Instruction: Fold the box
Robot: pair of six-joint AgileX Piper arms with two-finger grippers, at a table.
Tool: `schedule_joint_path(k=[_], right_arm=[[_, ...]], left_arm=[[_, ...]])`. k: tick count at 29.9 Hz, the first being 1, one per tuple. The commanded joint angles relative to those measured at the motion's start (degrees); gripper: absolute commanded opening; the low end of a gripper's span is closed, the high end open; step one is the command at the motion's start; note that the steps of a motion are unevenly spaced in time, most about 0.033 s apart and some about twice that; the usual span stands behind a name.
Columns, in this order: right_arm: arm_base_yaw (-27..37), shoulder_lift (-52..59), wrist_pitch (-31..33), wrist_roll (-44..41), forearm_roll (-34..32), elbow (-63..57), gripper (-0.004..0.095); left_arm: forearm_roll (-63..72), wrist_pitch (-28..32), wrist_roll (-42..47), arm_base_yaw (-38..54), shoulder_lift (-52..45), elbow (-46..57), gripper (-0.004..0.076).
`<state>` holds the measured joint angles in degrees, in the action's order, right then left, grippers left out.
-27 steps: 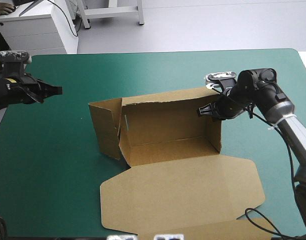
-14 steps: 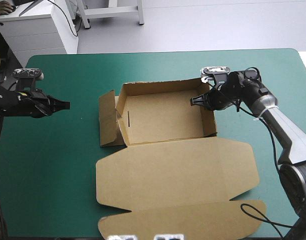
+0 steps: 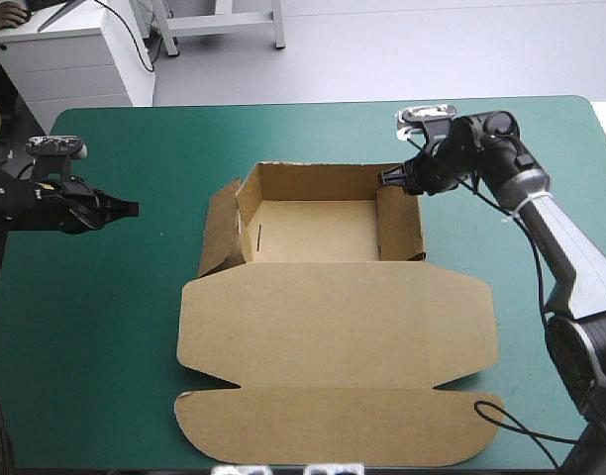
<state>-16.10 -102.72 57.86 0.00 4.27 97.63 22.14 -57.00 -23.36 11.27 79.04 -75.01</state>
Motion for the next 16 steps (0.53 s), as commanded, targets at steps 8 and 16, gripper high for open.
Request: schedule_joint_path(k=[8,16], right_arm=[[0.09,3.15,13.64,2.06,-2.37,18.43,0.0347],[0.09,3.33,13.65,-0.78,-2.45,16.5,0.0347]], left_arm=[[1.87,1.75,-0.29,0.03,-1.85,-1.37,-0.0008],[1.62,-0.22,-0.21,0.03,-1.85,-1.37,-0.0008]])
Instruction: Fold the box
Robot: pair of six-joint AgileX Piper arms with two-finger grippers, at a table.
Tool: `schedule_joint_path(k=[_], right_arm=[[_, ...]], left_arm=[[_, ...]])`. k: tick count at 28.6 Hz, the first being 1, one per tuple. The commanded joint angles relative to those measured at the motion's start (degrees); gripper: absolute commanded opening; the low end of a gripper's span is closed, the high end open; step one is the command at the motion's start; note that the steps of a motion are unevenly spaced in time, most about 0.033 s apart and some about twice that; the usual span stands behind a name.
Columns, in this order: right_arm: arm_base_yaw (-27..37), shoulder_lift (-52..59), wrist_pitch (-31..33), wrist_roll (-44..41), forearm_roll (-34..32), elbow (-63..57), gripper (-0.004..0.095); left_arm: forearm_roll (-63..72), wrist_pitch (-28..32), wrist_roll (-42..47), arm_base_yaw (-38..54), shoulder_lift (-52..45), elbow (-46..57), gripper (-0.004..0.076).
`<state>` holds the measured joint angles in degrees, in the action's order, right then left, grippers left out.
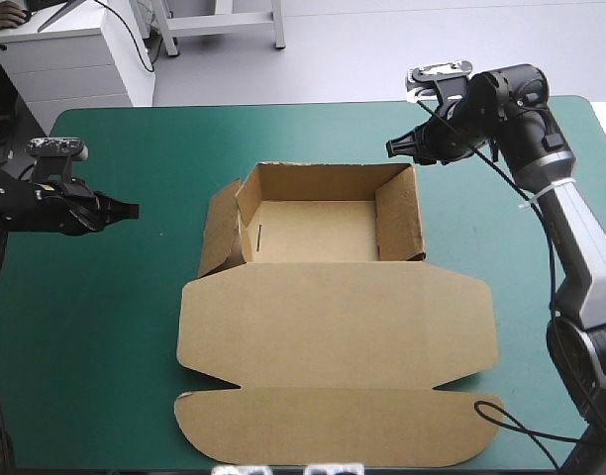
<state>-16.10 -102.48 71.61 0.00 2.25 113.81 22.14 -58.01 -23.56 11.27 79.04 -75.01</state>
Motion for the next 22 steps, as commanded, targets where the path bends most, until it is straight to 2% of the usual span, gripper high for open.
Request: schedule_joint_path(k=[1,6,19,22], right_arm=[[0.09,2.96,-0.11,-0.99,-0.3,-0.28,0.0347],[0.09,1.07,-0.11,-1.45,2.4,-3.9,0.0347],[0.09,-7.56,-0.11,-1.87,2.56,-4.68,0.0346],[0.09,-9.63,-0.11,-1.75,5.03,-4.68,0.0346]], left_arm=[[1.62,0.36,-0.14,0.03,-1.85,-1.37,-0.0008],[1.72,-1.35,-0.14,0.03,-1.85,-1.37,-0.0008],[1.94,-3.74,0.1,0.03,-1.85,-1.37,-0.0008],[1.94,-4.09,0.0,0.03,-1.85,-1.37,-0.0008]])
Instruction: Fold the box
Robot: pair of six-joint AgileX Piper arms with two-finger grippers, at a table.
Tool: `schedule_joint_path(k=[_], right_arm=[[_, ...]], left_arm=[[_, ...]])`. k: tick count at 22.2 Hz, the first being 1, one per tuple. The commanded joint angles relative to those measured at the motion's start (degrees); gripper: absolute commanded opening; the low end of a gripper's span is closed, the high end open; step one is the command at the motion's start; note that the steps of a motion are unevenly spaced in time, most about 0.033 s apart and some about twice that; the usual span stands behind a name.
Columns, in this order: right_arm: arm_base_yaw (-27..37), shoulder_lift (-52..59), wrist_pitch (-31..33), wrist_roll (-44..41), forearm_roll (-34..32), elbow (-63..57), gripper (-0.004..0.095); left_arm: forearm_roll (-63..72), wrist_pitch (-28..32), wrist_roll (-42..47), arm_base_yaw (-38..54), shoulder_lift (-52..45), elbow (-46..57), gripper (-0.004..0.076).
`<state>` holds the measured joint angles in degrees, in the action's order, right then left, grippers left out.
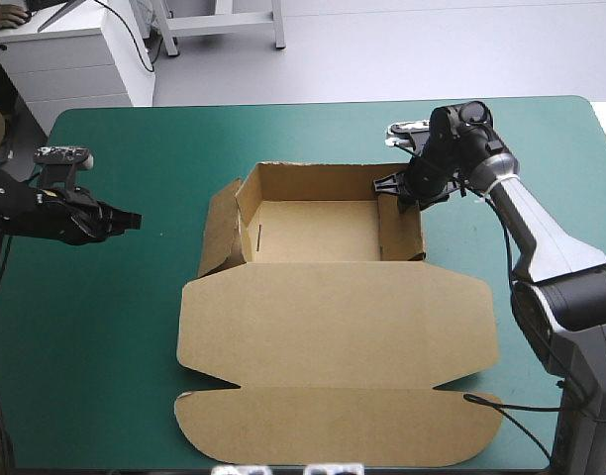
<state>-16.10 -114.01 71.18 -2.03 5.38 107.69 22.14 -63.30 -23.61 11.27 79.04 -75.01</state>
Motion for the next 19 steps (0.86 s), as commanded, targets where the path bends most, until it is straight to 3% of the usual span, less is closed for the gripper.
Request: schedule_joint_path(k=[1,4,6,7,13,19], right_arm=[[0.09,0.98,0.33,0.96,3.6,1.44,0.0347],[0.09,0.1,0.33,2.36,4.55,1.44,0.026],[0.09,-0.02,0.33,2.36,4.42,1.44,0.0011],[0.09,0.23,0.33,2.36,4.33,1.44,-0.0014],[1.42,5.28,-0.43,5.05,5.06,1.44,-0.0018],[6.13,11.12,0.2,9.79,12.55,1.44,-0.0018]], left_arm=[[1.94,1.2,0.04,0.03,-1.85,-1.37,-0.0008],[1.94,0.92,0.15,0.03,-1.73,-1.37,-0.0008],[1.94,1.73,0.72,0.03,-1.73,-1.37,-0.0008],[1.94,2.52,1.69,0.03,-1.73,-1.37,-0.0008],[2.15,8.56,5.17,0.03,-1.03,-1.37,-0.0008],[9.31,10.27,4.62,0.35,1.92,-1.37,-0.0008]])
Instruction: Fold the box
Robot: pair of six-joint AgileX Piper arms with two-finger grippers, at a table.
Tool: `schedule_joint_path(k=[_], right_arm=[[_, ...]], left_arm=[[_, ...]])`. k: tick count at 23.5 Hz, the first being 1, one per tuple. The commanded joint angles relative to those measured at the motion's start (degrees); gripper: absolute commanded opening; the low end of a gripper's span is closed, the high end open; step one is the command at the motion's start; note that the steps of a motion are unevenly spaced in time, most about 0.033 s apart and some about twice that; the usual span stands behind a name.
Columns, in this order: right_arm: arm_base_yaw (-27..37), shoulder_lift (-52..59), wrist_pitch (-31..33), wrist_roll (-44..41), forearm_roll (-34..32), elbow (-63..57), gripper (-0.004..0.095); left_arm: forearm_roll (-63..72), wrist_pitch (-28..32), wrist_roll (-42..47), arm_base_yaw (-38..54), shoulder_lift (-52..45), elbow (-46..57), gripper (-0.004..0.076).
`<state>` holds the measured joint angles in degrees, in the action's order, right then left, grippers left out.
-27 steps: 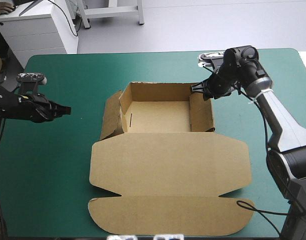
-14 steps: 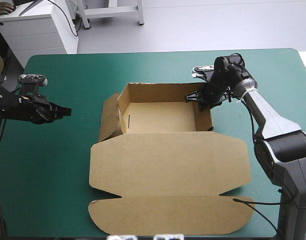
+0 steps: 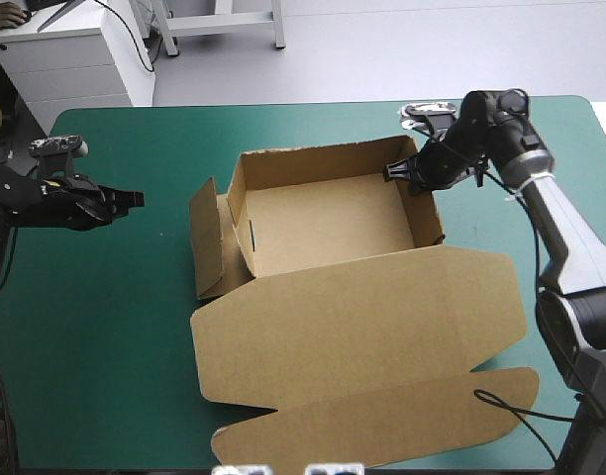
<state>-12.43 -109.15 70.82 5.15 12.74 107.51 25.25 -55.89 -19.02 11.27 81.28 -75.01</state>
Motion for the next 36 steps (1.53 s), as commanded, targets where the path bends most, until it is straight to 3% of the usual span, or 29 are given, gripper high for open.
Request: schedule_joint_path(k=[1,9,12,16,21,29,36], right_arm=[[3.4,7.39,0.56,3.06,6.4,1.62,-0.0018],[11.16,16.48,0.56,5.12,11.29,1.62,-0.0018],[13.0,18.28,0.56,5.54,14.38,1.62,-0.0018],[13.0,18.27,0.56,6.82,19.98,1.62,-0.0019],[10.84,18.07,-0.06,5.95,15.31,1.62,-0.0017],[6.65,17.93,-5.48,3.22,11.57,1.62,-0.0017],[5.02,17.09,-6.64,2.25,8.63,1.62,-0.0017]], left_arm=[[9.34,2.86,-1.49,0.49,0.37,-1.37,-0.0008],[28.51,2.04,-9.22,0.49,3.95,-1.37,-0.0008],[43.65,-4.87,-16.23,0.49,4.69,-1.37,-0.0008],[50.9,-10.55,-18.47,-0.95,4.69,-1.37,-0.0008],[54.95,-15.75,-21.03,-4.09,4.23,-1.37,-0.0008],[55.43,-18.1,-20.93,-4.19,2.1,-1.47,-0.0008],[55.79,-17.99,-20.5,-4.19,-1.54,-1.47,-0.0008]])
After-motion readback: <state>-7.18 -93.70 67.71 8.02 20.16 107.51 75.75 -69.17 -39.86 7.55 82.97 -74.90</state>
